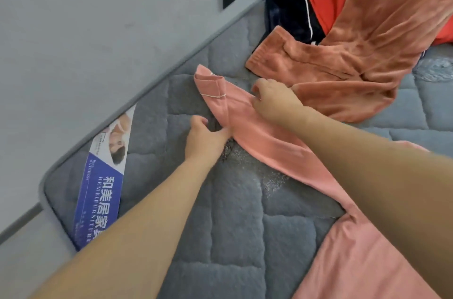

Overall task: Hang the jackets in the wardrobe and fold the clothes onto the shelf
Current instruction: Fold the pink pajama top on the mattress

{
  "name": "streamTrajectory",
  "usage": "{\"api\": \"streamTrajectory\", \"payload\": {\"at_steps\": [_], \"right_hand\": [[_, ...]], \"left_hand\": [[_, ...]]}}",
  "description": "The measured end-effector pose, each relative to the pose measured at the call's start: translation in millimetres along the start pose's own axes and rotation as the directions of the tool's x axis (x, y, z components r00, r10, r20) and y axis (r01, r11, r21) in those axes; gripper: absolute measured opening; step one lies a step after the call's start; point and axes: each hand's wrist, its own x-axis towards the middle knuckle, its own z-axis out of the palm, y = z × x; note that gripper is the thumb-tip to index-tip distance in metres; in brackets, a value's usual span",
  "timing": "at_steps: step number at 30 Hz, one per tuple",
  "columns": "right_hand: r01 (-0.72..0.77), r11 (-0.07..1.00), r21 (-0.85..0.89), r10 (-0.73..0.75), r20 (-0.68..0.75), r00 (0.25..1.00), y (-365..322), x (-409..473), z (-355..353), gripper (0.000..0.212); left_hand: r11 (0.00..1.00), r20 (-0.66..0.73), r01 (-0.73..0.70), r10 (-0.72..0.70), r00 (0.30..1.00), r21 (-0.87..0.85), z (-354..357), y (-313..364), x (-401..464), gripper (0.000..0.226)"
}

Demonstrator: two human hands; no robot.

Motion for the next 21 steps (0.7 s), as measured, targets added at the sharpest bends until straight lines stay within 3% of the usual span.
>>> {"api": "streamTrajectory", "payload": {"at_steps": [2,5,7,10,13,17,18,20,21], "right_hand": [[-0.021,0.99,0.138,0.007,0.103,0.995,-20.2,27.0,-4.2,0.028],[-0.129,0.938,0.323,0.074,0.176,0.982,-52.2,56.7,-9.9,0.046],[-0.103,0.969,0.225,0.056,0.206,0.977,-73.8,69.9,-6.6,0.052],[-0.004,1.0,0.002,0.003,0.247,0.969,-96.5,78.3,4.2,0.044],[0.055,0.997,-0.051,-0.042,0.238,0.97,-109.3,78.9,3.6,0.033],[-0.154,0.971,0.182,0.112,0.222,0.969,-105.0,60.5,-24.8,0.045],[-0.139,0.946,0.294,0.086,0.187,0.979,-93.5,57.5,-28.2,0.044],[-0.185,0.781,0.597,0.129,0.136,0.982,-66.5,38.3,-43.3,0.032],[-0.155,0.773,0.615,0.133,0.082,0.988,-48.6,25.5,-51.9,0.048]], "left_hand": [[0.978,0.0,-0.101,0.103,0.995,0.181,8.9,0.4,-6.9,0.066],[0.972,-0.019,-0.125,0.132,0.991,0.201,12.5,-5.6,-9.1,0.042],[0.977,0.035,-0.121,0.117,0.993,0.174,9.5,-11.3,-4.6,0.034],[0.982,0.113,-0.12,0.104,0.988,0.144,4.9,-15.2,2.2,0.023],[0.973,0.11,-0.076,0.053,0.993,0.216,8.8,-12.0,3.9,0.024],[0.922,-0.014,-0.023,0.031,0.999,0.387,25.8,0.6,-4.3,0.041],[0.911,-0.051,-0.019,0.045,0.998,0.411,28.2,2.9,-7.3,0.042],[0.889,-0.088,-0.077,0.13,0.988,0.451,34.9,8.0,-16.7,0.039],[0.877,-0.073,-0.135,0.19,0.979,0.462,39.4,11.7,-23.5,0.036]]}}
